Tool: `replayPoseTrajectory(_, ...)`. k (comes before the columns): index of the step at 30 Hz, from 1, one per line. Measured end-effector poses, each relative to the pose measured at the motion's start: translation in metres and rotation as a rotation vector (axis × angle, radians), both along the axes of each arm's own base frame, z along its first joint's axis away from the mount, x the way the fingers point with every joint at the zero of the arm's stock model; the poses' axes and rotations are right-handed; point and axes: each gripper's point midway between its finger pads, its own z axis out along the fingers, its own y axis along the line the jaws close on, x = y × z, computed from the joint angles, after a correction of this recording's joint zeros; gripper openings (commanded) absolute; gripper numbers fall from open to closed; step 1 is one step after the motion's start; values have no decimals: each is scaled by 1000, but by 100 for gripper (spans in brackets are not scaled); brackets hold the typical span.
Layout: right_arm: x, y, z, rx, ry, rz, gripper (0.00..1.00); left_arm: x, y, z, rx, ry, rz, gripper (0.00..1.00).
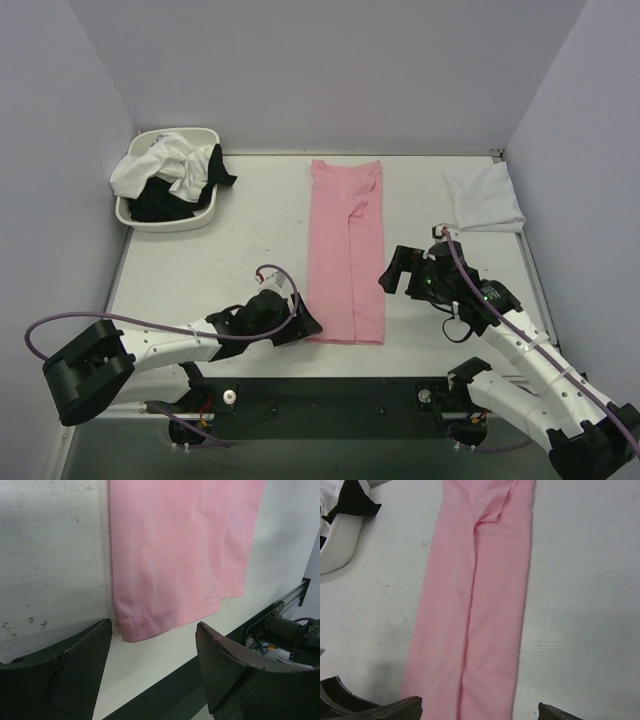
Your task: Fold and stack the t-shirts
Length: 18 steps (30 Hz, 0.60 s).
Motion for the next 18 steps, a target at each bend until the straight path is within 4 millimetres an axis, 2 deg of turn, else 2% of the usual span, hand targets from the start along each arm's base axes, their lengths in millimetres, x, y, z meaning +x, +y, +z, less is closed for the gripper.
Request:
replayPoseTrajectory(4,-8,-3,-4,-1,10,-2,100,-1,-1,0,-26,1,14,73)
replayPoseTrajectory(8,-12,-4,-3,8,5,-6,100,1,-2,-4,-32,7,32,59)
replayPoseTrajectory(14,-21,-10,-10,7,14,-18,100,5,-10,-10,-52,14,46,52)
replayPoseTrajectory(17,-24,-12,-11,2,17,-22,100,8,-14,-11,-65,15,50,44)
replayPoseTrajectory(18,-25,-13,-11,1,17,-23,100,8,-15,-13,-65,15,51,37)
